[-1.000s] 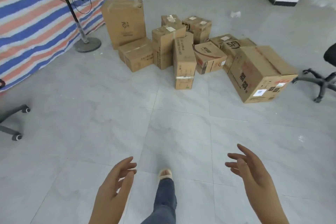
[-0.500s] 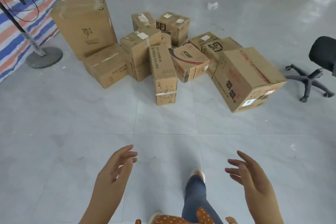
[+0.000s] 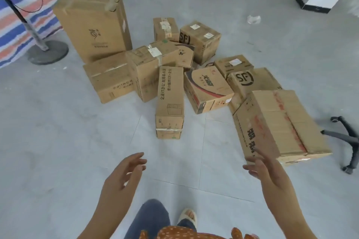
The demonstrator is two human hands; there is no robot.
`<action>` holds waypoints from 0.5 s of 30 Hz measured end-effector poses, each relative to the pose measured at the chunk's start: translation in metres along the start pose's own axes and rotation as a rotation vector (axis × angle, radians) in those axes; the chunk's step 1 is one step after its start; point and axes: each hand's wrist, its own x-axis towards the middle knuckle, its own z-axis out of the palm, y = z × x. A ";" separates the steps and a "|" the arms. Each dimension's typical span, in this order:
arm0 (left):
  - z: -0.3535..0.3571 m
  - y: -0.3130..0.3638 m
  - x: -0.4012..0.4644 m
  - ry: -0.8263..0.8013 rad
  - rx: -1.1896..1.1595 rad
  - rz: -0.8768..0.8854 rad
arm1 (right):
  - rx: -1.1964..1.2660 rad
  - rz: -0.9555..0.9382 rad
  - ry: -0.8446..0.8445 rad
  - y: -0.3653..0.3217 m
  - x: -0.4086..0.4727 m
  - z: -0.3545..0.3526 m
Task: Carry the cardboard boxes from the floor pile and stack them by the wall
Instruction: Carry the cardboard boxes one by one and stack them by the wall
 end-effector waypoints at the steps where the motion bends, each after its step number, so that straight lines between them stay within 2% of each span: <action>1: 0.004 0.003 0.014 0.025 0.006 -0.016 | -0.016 -0.010 -0.025 -0.003 0.025 0.003; 8: 0.011 0.002 0.140 0.238 -0.030 -0.187 | -0.117 -0.069 -0.197 -0.027 0.186 0.073; 11: 0.016 0.022 0.221 0.241 -0.047 -0.230 | -0.122 -0.062 -0.232 -0.053 0.255 0.106; 15: 0.015 0.064 0.324 0.210 -0.070 -0.201 | -0.171 -0.074 -0.299 -0.105 0.342 0.143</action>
